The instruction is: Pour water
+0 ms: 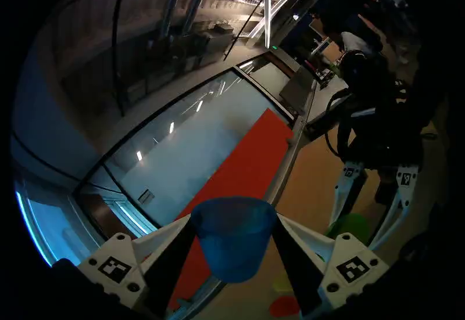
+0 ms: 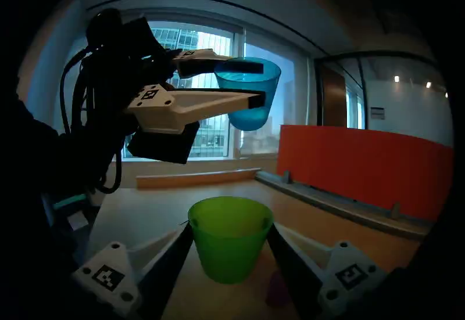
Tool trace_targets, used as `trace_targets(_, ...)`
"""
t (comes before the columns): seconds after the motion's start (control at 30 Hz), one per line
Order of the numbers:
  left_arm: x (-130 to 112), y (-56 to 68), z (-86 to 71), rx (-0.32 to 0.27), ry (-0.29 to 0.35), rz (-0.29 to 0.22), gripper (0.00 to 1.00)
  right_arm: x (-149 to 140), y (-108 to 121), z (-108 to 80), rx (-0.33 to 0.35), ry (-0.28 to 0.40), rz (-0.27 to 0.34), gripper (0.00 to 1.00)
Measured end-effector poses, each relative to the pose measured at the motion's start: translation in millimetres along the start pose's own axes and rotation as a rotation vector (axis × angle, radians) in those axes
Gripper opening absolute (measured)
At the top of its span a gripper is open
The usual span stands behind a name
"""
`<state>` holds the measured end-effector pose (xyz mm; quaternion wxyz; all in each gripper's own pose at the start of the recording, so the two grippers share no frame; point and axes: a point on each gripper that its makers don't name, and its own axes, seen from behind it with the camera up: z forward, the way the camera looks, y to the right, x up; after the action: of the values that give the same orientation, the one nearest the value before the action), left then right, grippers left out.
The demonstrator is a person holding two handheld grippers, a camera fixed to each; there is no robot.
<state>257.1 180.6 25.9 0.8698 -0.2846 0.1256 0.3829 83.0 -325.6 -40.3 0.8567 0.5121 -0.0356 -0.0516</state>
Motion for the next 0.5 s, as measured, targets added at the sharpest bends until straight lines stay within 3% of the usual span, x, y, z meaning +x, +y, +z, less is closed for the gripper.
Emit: trace_targets(0.5, 5.3, -0.1, 6.4, 0.007, -0.003, 0.088, 0.86, 3.6, 4.6, -2.9, -0.007, 0.011, 0.002, 0.89)
